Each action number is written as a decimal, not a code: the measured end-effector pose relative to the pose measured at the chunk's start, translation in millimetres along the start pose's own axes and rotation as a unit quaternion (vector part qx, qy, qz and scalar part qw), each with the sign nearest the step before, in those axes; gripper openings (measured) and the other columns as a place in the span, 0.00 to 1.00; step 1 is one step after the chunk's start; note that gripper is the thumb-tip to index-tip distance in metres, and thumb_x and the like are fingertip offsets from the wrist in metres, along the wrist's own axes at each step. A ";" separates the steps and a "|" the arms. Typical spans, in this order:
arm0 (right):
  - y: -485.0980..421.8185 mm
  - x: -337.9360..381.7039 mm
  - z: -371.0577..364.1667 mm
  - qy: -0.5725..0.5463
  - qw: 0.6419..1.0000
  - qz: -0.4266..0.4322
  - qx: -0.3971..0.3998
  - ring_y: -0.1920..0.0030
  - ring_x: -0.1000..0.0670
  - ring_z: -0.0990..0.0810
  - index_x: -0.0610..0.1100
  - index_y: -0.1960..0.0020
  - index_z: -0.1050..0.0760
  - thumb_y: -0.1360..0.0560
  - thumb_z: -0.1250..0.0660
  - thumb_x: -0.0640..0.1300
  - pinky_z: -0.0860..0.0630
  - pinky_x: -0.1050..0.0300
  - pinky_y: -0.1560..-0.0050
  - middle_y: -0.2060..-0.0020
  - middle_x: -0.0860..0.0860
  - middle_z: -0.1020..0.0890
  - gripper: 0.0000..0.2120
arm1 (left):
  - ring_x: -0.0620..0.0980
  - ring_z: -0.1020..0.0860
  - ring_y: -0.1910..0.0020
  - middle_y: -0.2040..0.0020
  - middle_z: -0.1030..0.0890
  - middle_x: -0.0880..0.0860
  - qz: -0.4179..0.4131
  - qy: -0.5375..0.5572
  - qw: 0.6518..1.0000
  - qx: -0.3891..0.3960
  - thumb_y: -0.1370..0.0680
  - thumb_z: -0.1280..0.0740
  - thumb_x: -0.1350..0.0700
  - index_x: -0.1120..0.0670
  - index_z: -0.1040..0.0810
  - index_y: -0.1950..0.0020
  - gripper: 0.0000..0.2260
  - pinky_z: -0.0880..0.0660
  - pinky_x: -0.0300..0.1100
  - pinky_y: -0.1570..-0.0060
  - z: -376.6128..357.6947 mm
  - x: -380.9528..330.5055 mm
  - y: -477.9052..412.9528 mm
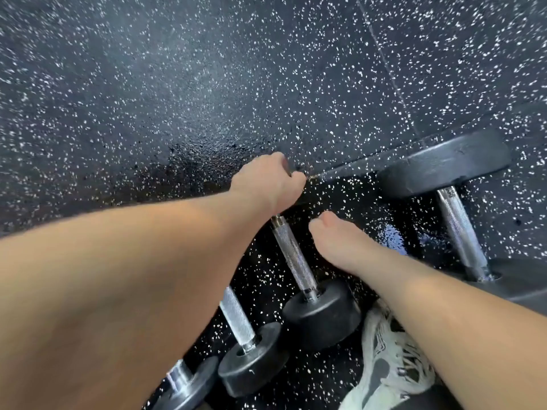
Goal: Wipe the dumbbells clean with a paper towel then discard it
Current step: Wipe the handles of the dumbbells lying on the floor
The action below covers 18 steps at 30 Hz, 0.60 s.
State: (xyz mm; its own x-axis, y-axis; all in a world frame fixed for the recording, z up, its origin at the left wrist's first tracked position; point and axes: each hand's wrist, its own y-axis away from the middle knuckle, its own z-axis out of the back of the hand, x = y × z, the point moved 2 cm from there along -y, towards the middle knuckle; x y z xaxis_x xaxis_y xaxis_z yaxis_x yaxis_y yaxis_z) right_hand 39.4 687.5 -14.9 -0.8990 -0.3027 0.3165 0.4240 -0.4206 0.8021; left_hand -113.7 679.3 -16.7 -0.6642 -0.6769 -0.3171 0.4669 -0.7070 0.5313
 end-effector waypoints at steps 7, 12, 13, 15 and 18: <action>-7.4 2.5 -10.3 -0.235 0.969 0.068 -0.047 0.59 0.61 0.21 0.59 0.49 0.22 0.21 0.35 0.43 0.30 0.72 0.63 0.58 0.62 0.17 0.11 | 0.56 0.23 0.56 0.57 0.20 0.48 -0.009 0.048 0.994 -0.099 0.25 0.40 0.45 0.48 0.22 0.54 0.11 0.24 0.46 0.55 -1.9 15.8 9.1; -12.8 4.0 -15.5 -0.192 0.970 0.107 -0.101 0.55 0.56 0.25 0.59 0.58 0.22 0.25 0.28 0.49 0.36 0.76 0.61 0.54 0.57 0.21 0.06 | 0.55 0.23 0.56 0.58 0.20 0.48 -0.009 0.061 0.992 -0.109 0.25 0.40 0.46 0.49 0.22 0.55 0.10 0.25 0.46 0.56 -3.8 18.3 7.1; -13.4 4.6 -16.0 -0.186 0.969 0.117 -0.108 0.54 0.55 0.26 0.60 0.59 0.23 0.25 0.28 0.48 0.36 0.77 0.60 0.53 0.55 0.21 0.08 | 0.55 0.24 0.57 0.58 0.21 0.48 -0.008 0.058 0.992 -0.111 0.25 0.40 0.46 0.49 0.22 0.56 0.10 0.26 0.45 0.58 -4.3 18.3 6.8; -13.9 6.4 -15.9 -0.175 0.969 0.137 -0.107 0.54 0.55 0.26 0.60 0.60 0.24 0.24 0.28 0.45 0.36 0.77 0.58 0.54 0.56 0.22 0.11 | 0.55 0.24 0.57 0.59 0.21 0.48 -0.006 0.055 0.992 -0.112 0.25 0.40 0.46 0.49 0.23 0.57 0.10 0.29 0.44 0.60 -4.6 17.8 6.5; -12.9 6.0 -12.5 -0.151 0.972 0.162 -0.075 0.51 0.54 0.23 0.59 0.58 0.22 0.24 0.29 0.44 0.29 0.67 0.52 0.53 0.57 0.21 0.10 | 0.56 0.24 0.58 0.59 0.21 0.48 -0.002 0.054 0.993 -0.107 0.25 0.40 0.46 0.49 0.24 0.57 0.09 0.28 0.45 0.60 -3.6 17.4 7.2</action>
State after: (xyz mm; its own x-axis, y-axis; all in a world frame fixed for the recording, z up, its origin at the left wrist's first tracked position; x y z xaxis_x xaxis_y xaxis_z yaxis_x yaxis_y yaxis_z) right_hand 29.9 680.5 -29.7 -0.6969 -0.1855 0.6928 0.6818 -0.4709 0.5598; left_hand -119.9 661.7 -21.2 -0.6046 -0.6841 -0.4080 0.5851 -0.7290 0.3553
